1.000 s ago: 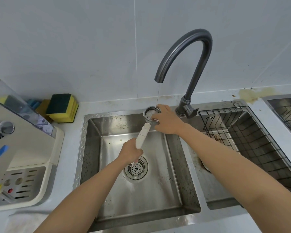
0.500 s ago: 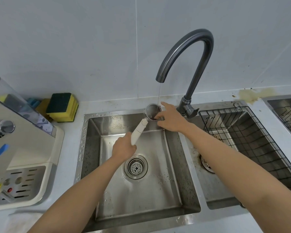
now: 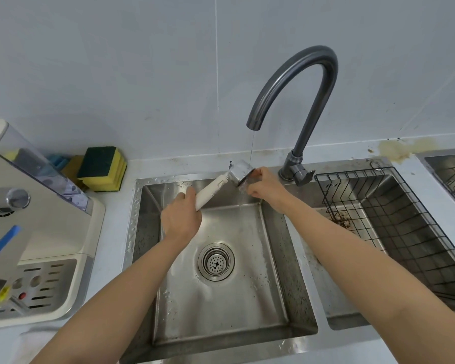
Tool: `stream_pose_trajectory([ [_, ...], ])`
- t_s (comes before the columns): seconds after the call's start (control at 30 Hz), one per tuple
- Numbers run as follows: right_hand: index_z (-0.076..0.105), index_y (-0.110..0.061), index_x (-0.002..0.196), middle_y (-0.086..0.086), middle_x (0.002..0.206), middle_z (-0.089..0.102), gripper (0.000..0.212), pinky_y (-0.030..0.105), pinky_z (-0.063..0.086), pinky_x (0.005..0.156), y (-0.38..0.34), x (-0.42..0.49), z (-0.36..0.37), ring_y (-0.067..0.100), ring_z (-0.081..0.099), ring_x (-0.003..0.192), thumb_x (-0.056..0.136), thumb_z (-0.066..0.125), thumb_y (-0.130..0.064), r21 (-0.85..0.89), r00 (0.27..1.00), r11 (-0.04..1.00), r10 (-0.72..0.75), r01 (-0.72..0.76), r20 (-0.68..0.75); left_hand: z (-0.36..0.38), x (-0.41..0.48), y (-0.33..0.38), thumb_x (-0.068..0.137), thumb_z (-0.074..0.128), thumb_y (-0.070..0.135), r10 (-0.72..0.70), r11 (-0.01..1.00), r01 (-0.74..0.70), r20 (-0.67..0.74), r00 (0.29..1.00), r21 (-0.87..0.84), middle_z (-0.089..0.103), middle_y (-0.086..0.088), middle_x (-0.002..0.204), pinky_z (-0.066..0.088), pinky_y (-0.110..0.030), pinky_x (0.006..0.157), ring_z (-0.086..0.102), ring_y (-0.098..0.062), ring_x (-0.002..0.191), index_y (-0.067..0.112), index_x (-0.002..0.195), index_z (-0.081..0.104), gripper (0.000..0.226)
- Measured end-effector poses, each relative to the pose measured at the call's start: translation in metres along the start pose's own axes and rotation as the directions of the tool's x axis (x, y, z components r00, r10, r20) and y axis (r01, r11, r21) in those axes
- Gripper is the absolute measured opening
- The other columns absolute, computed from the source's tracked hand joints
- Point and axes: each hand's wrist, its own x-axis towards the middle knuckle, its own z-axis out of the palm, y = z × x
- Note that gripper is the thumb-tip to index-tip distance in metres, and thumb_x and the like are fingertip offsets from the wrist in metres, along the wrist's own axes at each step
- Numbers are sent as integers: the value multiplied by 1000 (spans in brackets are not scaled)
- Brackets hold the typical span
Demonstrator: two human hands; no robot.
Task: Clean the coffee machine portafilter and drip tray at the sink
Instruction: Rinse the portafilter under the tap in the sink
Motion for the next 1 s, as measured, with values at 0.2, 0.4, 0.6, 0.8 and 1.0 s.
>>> stream_pose_trajectory([
  [0.2,43,-11,107,6,102,52,37,27,49,80,5,5,3,20,52,97,78,51,11,151,997,986,57,-64,46,-4,0,-2,83,58,12,-1,998,2,-6,1000,69,61,-11,92,34,-31,54,60,-31,77,7,107,50,26],
  [0.4,49,-7,113,3,96,55,37,36,47,87,10,8,1,17,52,90,77,59,-8,-17,997,997,73,-73,-5,-2,-4,4,85,56,13,7,991,-10,20,1000,133,60,-11,99,34,-31,58,60,-28,83,6,101,54,17],
  [0.6,32,-13,136,-2,120,47,69,25,36,87,12,4,-6,13,47,105,77,67,-20,-124,998,990,-57,59,26,-1,-4,9,87,54,11,0,988,1,-4,1000,156,58,-10,102,32,-30,65,57,-26,89,6,101,53,15],
  [0.8,41,-13,130,-4,114,51,65,16,37,81,5,1,-12,7,49,99,74,74,-17,-100,988,985,-130,138,83,-13,2,11,52,71,-9,143,975,-102,-207,968,199,59,-14,71,37,-28,52,56,-29,60,1,74,60,28],
  [1.0,41,-12,125,-5,100,51,68,3,43,53,7,1,-9,1,52,79,67,76,-1,-109,983,980,-159,169,95,-19,9,14,29,75,-8,268,942,-181,-306,913,283,56,-6,56,37,-23,44,53,-24,47,7,58,58,37],
])
